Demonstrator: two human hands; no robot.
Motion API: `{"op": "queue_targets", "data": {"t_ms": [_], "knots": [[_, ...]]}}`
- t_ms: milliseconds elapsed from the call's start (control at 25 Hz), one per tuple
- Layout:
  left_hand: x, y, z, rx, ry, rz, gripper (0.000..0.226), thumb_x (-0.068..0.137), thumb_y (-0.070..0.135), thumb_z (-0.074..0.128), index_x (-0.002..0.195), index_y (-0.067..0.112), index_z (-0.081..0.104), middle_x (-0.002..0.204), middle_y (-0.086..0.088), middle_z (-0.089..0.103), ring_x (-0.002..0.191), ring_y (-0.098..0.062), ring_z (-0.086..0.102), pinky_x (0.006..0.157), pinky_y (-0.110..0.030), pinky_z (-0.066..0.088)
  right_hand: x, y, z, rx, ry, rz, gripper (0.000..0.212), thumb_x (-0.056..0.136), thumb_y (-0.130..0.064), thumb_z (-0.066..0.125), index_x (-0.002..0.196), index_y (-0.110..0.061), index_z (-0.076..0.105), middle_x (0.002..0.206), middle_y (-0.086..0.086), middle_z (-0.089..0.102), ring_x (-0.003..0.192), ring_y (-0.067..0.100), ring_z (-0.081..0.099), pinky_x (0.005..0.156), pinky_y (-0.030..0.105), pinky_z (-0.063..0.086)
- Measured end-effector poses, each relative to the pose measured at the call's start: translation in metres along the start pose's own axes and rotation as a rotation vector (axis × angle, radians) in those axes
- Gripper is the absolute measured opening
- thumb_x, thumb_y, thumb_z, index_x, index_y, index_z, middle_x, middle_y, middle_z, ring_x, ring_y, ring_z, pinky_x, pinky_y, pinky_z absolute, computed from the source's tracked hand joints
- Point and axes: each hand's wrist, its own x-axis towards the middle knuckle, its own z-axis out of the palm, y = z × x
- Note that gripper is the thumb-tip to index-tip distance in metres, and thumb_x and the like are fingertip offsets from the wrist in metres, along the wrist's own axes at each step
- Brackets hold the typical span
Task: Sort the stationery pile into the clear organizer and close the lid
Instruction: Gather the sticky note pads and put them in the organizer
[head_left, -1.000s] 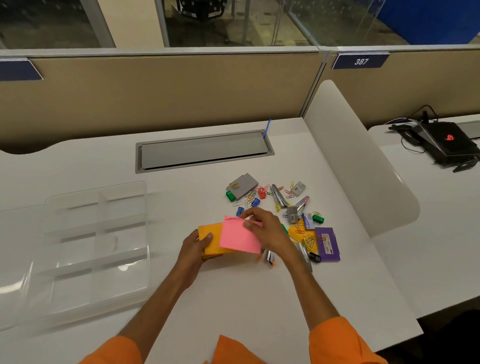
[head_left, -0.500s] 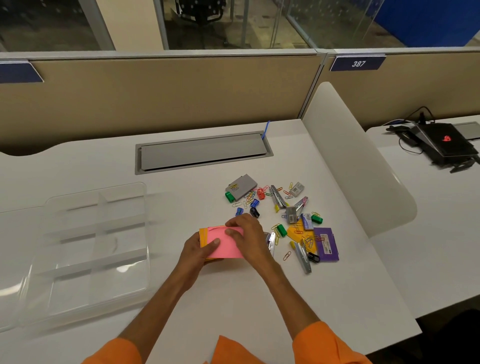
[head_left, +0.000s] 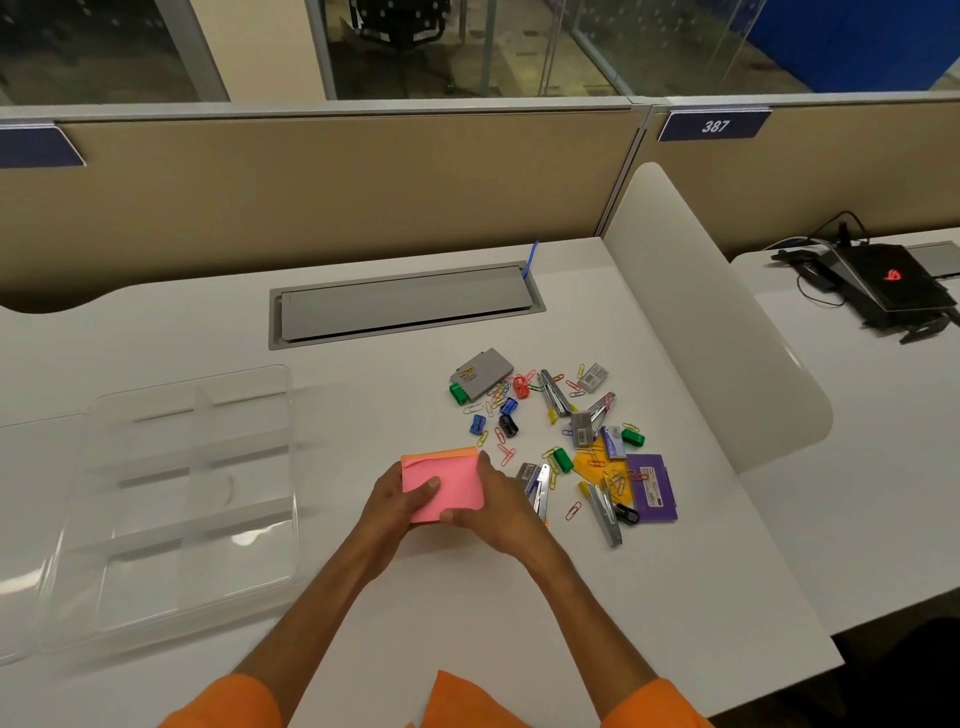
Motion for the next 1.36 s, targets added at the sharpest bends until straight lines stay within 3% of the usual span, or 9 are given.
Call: {"op": "queue_targets", "data": {"t_ms": [120, 200, 320, 400, 520, 720, 1120, 1280, 1360], "knots": [[0.000, 0.001, -0.003, 0.019, -0.018, 0.000, 0.038, 0.088, 0.015, 0.070, 0.124, 0.017, 0.060, 0.116, -0.006, 0.071, 0.108, -0.026, 0.068, 0.084, -0.040, 0.058, -0.001, -0.002, 0.001, -0.091, -0.046, -0.048, 0.128, 0.069, -0.029, 0.085, 0.153, -0.017, -0.011, 0.141, 0.008, 0.041, 0.122, 0.026, 0.049, 0.096, 0.036, 0.047], [0.000, 0.002, -0.002, 0.036, -0.046, 0.001, 0.045, 0.083, 0.021, 0.074, 0.125, 0.017, 0.060, 0.116, -0.005, 0.071, 0.107, -0.025, 0.068, 0.085, -0.040, 0.058, -0.001, -0.001, 0.003, -0.213, 0.012, -0.127, 0.133, 0.066, -0.024, 0.086, 0.152, -0.025, -0.015, 0.149, 0.008, 0.026, 0.120, 0.029, 0.051, 0.090, 0.038, 0.050], [-0.001, 0.000, 0.002, 0.068, -0.059, -0.009, 0.048, 0.080, 0.025, 0.075, 0.124, 0.018, 0.059, 0.117, -0.008, 0.069, 0.108, -0.028, 0.066, 0.087, -0.044, 0.058, 0.003, 0.001, 0.006, -0.411, 0.084, -0.201, 0.106, 0.069, -0.018, 0.082, 0.151, -0.025, 0.015, 0.155, 0.007, 0.011, 0.118, 0.033, 0.054, 0.084, 0.038, 0.053], [-0.001, -0.002, 0.001, 0.085, -0.051, -0.017, 0.056, 0.074, 0.033, 0.078, 0.124, 0.018, 0.058, 0.119, -0.010, 0.067, 0.109, -0.031, 0.065, 0.087, -0.050, 0.058, 0.004, 0.001, 0.006, -0.425, 0.108, -0.235, 0.086, 0.070, -0.016, 0.081, 0.141, -0.021, 0.033, 0.148, 0.007, 0.025, 0.115, 0.031, 0.055, 0.080, 0.035, 0.052], [-0.003, -0.002, -0.002, 0.112, -0.062, -0.010, 0.062, 0.067, 0.040, 0.078, 0.122, 0.020, 0.058, 0.119, -0.009, 0.066, 0.110, -0.031, 0.064, 0.089, -0.054, 0.056, 0.005, 0.001, 0.003, -0.394, 0.099, -0.258, 0.079, 0.069, -0.014, 0.081, 0.136, -0.017, 0.040, 0.132, 0.007, 0.042, 0.111, 0.028, 0.055, 0.076, 0.032, 0.048], [-0.008, -0.001, -0.008, 0.114, -0.040, 0.011, 0.052, 0.072, 0.033, 0.073, 0.120, 0.021, 0.057, 0.120, -0.008, 0.065, 0.111, -0.028, 0.063, 0.093, -0.052, 0.055, 0.005, -0.001, 0.005, -0.353, 0.097, -0.270, 0.085, 0.065, -0.015, 0.084, 0.138, -0.020, 0.041, 0.138, 0.006, 0.037, 0.117, 0.026, 0.052, 0.087, 0.035, 0.049], [-0.035, 0.006, -0.042, 0.083, 0.003, 0.083, 0.068, 0.065, 0.046, 0.078, 0.124, 0.020, 0.057, 0.121, -0.008, 0.066, 0.112, -0.027, 0.063, 0.096, -0.051, 0.053, -0.008, -0.027, 0.029, -0.328, 0.100, -0.336, 0.093, 0.065, -0.020, 0.085, 0.143, -0.028, 0.035, 0.142, 0.002, 0.034, 0.120, 0.025, 0.050, 0.092, 0.033, 0.045], [-0.055, 0.012, -0.072, 0.039, 0.043, 0.102, 0.056, 0.074, 0.033, 0.076, 0.124, 0.015, 0.057, 0.119, -0.008, 0.069, 0.111, -0.027, 0.065, 0.097, -0.048, 0.053, -0.014, -0.046, 0.043, -0.069, 0.003, -0.182, 0.116, 0.052, -0.041, 0.092, 0.145, -0.026, 0.025, 0.133, -0.003, 0.041, 0.119, 0.018, 0.049, 0.094, 0.034, 0.047], [-0.067, 0.015, -0.091, 0.024, 0.063, 0.111, 0.056, 0.074, 0.032, 0.077, 0.123, 0.014, 0.058, 0.117, -0.009, 0.070, 0.109, -0.028, 0.066, 0.097, -0.049, 0.053, -0.015, -0.052, 0.054, 0.163, -0.004, -0.083, 0.091, 0.062, -0.046, 0.086, 0.135, -0.019, 0.040, 0.122, -0.003, 0.054, 0.108, 0.019, 0.060, 0.087, 0.034, 0.054]]}}
